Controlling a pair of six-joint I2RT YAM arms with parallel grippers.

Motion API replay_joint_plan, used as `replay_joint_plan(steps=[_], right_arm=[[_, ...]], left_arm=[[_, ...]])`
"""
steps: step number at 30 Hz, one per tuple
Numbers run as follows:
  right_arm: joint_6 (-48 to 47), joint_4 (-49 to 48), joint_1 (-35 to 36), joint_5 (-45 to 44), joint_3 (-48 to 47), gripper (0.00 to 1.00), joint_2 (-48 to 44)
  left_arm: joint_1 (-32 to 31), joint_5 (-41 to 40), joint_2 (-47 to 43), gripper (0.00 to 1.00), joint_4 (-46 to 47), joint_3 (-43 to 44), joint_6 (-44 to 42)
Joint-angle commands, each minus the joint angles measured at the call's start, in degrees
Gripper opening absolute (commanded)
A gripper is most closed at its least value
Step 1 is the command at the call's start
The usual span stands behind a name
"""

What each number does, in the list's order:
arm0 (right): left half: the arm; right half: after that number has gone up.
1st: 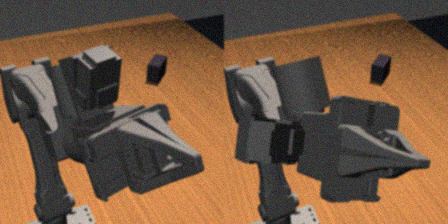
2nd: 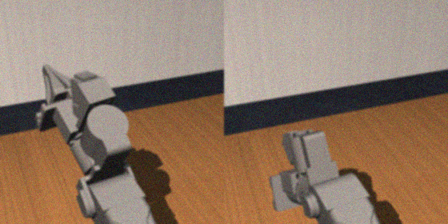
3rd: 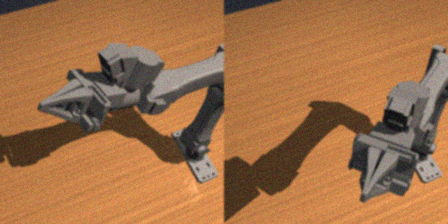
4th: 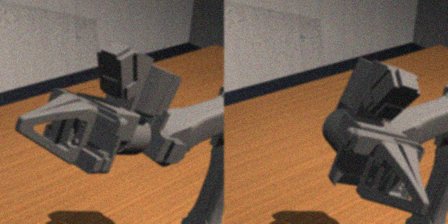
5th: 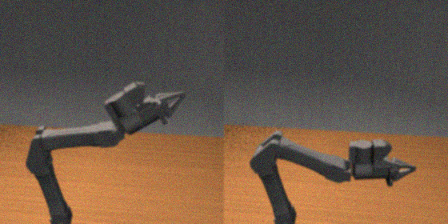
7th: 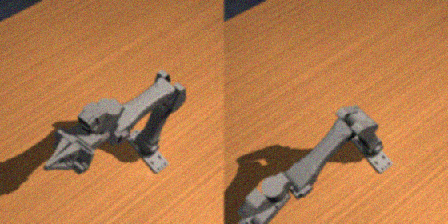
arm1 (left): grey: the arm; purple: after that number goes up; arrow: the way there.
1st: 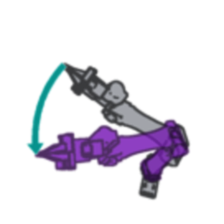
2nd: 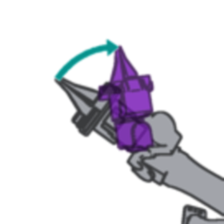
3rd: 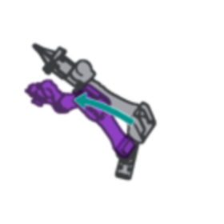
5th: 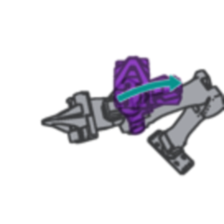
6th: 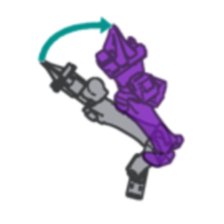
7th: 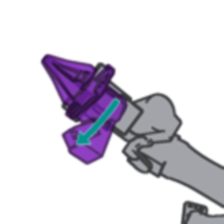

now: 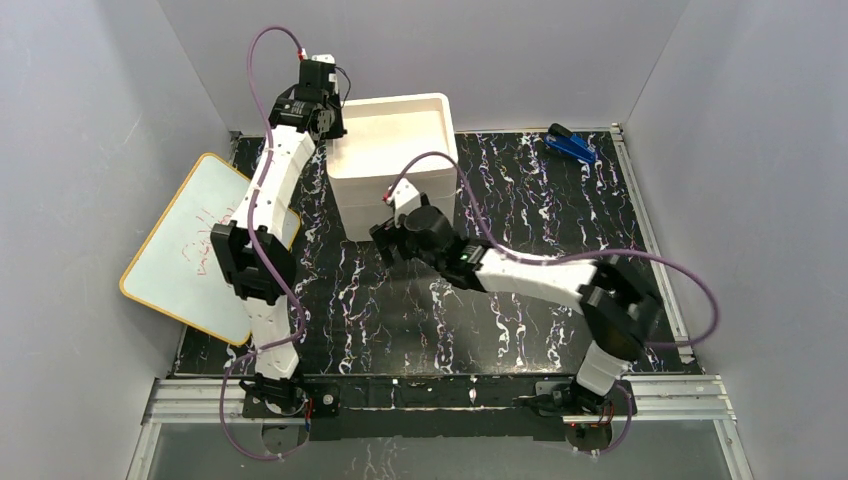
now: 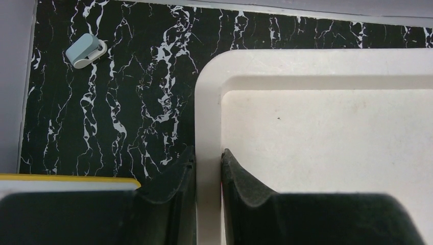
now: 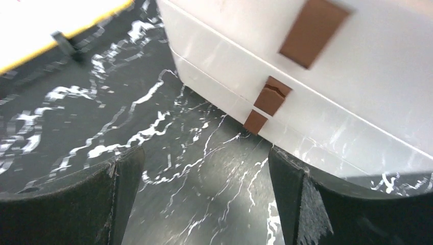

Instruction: Organize the makeup

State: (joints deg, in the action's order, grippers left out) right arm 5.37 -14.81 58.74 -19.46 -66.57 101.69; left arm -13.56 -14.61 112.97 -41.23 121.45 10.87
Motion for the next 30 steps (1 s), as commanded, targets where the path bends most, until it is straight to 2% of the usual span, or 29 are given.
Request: replay_joint_plan(steps=[1, 3, 5, 8, 9, 10, 12, 15, 19, 24, 26, 30], right_arm=[[5.0, 12.8, 0.5, 1.0, 3.0, 0.99, -12.7], [5.3, 16.6, 0.5, -2.0, 3.2, 0.99, -17.3], [5.0, 20.3, 0.5, -4.4, 2.4, 0.99, -21.1], [3.4, 24.4, 0.4, -6.7, -0.8, 0.99, -24.2], [2.7, 26.2, 0.5, -7.7, -2.4, 0.99, -24.6], [2.2, 27.1, 0.5, -9.1, -4.1, 0.99, -24.9], [1.0, 28.7, 0.4, -12.2, -7.9, 0.99, -25.1], [0.2, 30.6, -0.9, -16.4, -13.4, 0.99, -23.9], [2.2, 33.2, -7.4, -12.7, -20.3, 0.99, -20.7], [5.1, 36.3, -17.4, -5.7, -28.6, 0.99, -15.4], [5.5, 38.3, -20.6, -2.5, -32.8, 0.99, -12.5], [5.0, 40.6, -23.6, -0.6, -39.1, 0.99, -8.0]], left_arm=[[-0.6, 1.7, 7.8, 0.26, -12.6, 4.4, -1.9], [-0.7, 1.3, 9.0, 0.46, -13.9, 8.7, -1.9], [-0.7, 0.9, 10.0, 0.62, -15.3, 12.6, -1.7], [-0.7, 1.1, 10.4, 0.75, -16.1, 16.4, -1.2], [-0.7, 1.2, 10.2, 0.86, -16.1, 17.1, -0.9], [-0.6, 1.0, 9.7, 0.92, -15.8, 17.4, -0.6], [-0.6, 0.9, 8.0, 0.98, -14.6, 16.8, -0.3], [-0.7, 0.7, 2.6, 0.98, -9.5, 12.3, -0.7], [-1.3, 0.8, -9.1, 0.98, 3.3, -0.1, -3.0], [-2.2, 1.8, -32.1, 0.98, 31.3, -26.7, -7.9], [-2.4, 2.3, -38.7, 0.98, 42.2, -36.4, -10.1], [-2.4, 2.7, -43.7, 0.99, 48.8, -42.4, -13.3]])
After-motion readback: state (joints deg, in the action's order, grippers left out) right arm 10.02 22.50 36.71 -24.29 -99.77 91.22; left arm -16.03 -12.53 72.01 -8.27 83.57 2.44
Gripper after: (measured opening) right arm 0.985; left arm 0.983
